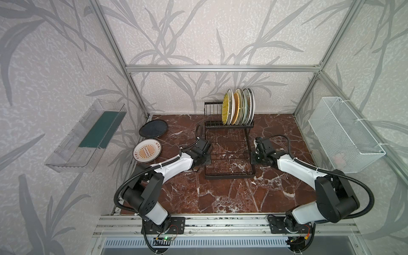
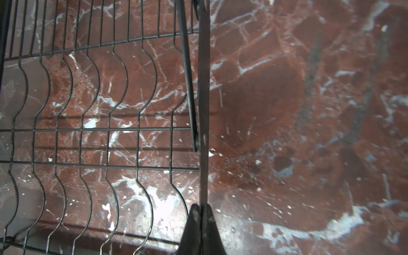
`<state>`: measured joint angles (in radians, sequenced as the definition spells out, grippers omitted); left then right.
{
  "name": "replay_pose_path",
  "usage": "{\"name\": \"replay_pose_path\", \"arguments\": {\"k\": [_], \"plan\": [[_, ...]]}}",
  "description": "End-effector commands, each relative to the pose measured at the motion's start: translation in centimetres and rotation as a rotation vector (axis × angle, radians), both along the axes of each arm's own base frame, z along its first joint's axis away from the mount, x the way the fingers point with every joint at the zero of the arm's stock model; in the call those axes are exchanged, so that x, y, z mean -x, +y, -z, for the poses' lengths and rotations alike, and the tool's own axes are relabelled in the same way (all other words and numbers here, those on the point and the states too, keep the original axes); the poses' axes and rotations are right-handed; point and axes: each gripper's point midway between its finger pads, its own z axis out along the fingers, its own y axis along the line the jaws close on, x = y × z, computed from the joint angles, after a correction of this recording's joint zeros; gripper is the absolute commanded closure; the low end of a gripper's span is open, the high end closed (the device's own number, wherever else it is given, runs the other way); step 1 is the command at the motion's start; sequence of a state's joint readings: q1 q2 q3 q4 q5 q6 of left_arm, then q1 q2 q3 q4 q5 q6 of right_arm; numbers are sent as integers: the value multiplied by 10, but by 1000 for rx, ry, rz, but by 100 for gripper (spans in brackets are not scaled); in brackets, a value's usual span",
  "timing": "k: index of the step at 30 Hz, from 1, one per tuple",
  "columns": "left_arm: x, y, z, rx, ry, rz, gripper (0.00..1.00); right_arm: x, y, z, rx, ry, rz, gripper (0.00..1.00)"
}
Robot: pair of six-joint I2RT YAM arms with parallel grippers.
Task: Load plates into a dish rack
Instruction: Move the dish rack to the center of the table, then pick up the plate from the middle-left of the table.
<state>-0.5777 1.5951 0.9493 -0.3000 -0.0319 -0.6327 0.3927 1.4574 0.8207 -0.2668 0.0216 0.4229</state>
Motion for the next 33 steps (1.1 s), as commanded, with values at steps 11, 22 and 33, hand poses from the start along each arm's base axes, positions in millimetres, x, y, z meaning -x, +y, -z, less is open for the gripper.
{"name": "replay_pose_path", "arguments": {"k": [11,22,33], "plan": [[1,-13,-12,72,-34,-30,86,3,-24,-20,11,-58,72,68],[16,7,-77,99,-135,-53,56,-5,-31,-66,-5,-196,98,26],[82,111,-141,217,-262,-348,24,15,-12,-127,-205,-378,19,1]]}}
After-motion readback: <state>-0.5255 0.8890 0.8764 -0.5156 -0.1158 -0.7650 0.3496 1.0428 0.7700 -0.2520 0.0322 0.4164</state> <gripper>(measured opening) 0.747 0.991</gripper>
